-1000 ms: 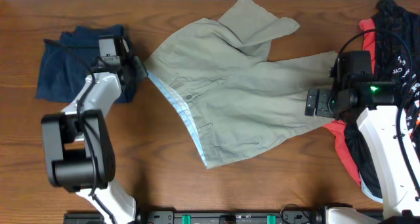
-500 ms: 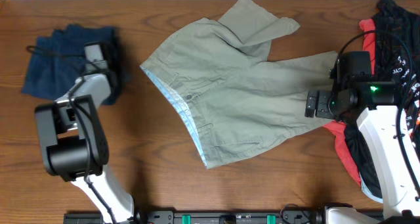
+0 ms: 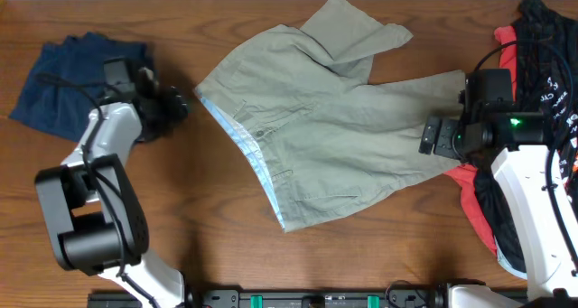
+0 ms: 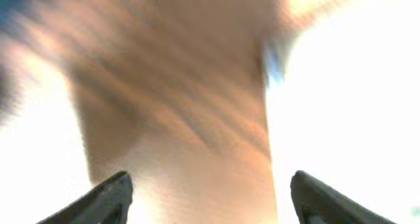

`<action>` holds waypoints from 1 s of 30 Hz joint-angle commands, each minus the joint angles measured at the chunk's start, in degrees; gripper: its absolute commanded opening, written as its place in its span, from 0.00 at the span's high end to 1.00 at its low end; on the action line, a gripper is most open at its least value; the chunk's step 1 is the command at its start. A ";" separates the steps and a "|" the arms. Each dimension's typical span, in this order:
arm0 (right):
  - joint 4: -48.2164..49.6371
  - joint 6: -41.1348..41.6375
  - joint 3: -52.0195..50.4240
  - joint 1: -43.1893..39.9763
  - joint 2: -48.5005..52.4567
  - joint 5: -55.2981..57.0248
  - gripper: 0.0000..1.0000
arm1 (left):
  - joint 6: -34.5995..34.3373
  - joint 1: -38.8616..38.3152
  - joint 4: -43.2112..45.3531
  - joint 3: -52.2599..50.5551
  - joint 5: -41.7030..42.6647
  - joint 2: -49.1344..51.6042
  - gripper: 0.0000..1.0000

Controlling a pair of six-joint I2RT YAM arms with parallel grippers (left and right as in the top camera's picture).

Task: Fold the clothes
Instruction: 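Grasp the shorts' waistband with the left gripper and spread it flat leftward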

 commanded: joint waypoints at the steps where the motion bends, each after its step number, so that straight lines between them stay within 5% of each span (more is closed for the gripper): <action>1: 0.15 1.95 0.85 -1.70 0.13 0.55 0.01 | -1.99 -3.76 -6.86 0.42 6.64 -0.09 0.17; 8: 0.07 1.92 0.83 -1.99 0.13 0.55 0.01 | -3.80 -16.41 -17.90 -2.78 6.64 -0.09 0.13; 17: -1.49 1.90 0.83 -1.99 0.13 0.55 0.01 | -12.09 -32.00 -10.43 -9.57 6.60 0.61 0.14; 20: -1.70 1.90 0.81 -1.99 0.13 0.57 0.01 | -13.64 -35.10 -7.30 -11.30 5.95 1.09 0.37; 23: -1.92 1.86 0.81 -1.99 0.13 0.76 0.01 | -13.75 -35.80 -7.63 -11.56 1.14 1.07 0.89; 30: -2.71 1.70 0.79 -1.99 0.13 0.79 0.01 | -11.06 -26.10 -15.56 -6.21 -19.82 0.85 0.94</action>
